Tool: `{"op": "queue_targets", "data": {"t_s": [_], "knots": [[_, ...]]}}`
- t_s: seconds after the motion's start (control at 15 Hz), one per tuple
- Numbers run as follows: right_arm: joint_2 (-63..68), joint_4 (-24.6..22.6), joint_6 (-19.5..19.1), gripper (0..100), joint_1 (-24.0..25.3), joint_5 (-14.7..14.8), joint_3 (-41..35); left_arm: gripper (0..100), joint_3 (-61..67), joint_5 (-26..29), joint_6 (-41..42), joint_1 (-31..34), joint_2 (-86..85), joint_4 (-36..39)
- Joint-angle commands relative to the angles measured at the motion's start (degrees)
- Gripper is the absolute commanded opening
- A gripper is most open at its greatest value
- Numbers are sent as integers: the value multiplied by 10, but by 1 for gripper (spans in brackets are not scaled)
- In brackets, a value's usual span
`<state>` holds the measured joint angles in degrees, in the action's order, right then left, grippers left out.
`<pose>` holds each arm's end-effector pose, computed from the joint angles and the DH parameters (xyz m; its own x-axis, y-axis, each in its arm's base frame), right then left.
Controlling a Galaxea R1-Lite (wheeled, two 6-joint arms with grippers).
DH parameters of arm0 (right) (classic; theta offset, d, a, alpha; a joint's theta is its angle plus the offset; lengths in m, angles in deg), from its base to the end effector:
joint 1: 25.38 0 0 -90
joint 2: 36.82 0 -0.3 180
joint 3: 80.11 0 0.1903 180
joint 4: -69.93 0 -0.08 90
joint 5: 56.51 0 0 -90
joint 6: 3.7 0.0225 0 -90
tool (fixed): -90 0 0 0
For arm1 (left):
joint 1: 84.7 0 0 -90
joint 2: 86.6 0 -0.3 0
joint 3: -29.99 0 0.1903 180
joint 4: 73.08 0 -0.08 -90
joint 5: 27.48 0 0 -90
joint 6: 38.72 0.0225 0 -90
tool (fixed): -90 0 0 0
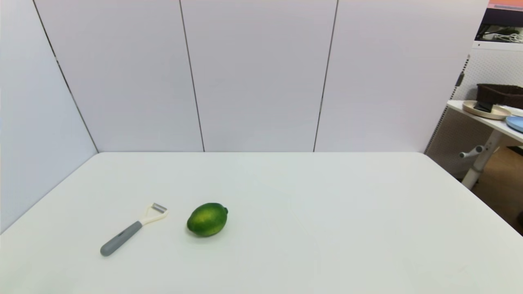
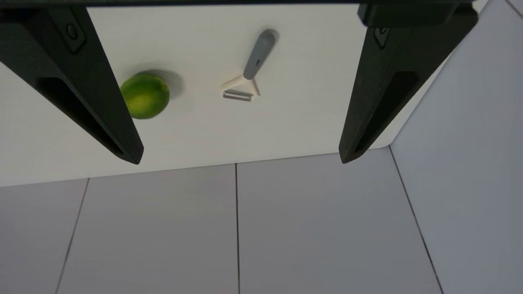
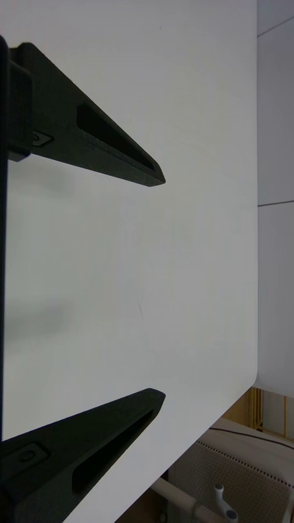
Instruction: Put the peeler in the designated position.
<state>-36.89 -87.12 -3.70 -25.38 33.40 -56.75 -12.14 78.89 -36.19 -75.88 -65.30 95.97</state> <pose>-0.0229 0.0000 0.0762 1.0000 0.0016 0.0084 -0.0016 1.0000 0.0000 -0.0006 -0.0065 0.1941 0.9773 -0.1336 0.1646 0.1197 0.9886 0.0918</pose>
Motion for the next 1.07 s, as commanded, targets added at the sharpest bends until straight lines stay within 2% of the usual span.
{"op": "queue_targets", "data": {"t_s": [0.07, 0.13, 0.2, 0.4, 0.53, 0.67, 0.8, 1.07], "knots": [[0, 0, 0, 100, 0, 0, 0, 100, 47, -2, 8, -67, -68, -15], [0, 0, 0, 100, 0, 0, 0, 100, 64, -8, 7, -100, -81, -19], [0, 0, 0, 100, 0, 0, 0, 100, 90, -18, 7, -104, -91, -15], [0, 0, 0, 100, 0, 0, 0, 100, 154, -36, 5, -96, -168, -35], [0, 0, -1, 100, 0, 0, 0, 100, 173, -59, 11, -95, -214, -73], [0, 0, 0, 100, 0, 0, 0, 100, 183, -105, 15, -95, -213, -73], [0, 0, 0, 100, 0, 0, 0, 100, 188, -142, 25, -95, -213, -128], [0, 0, 0, 100, 0, 0, 0, 100, 188, -144, 5, -95, -213, -125]]}}
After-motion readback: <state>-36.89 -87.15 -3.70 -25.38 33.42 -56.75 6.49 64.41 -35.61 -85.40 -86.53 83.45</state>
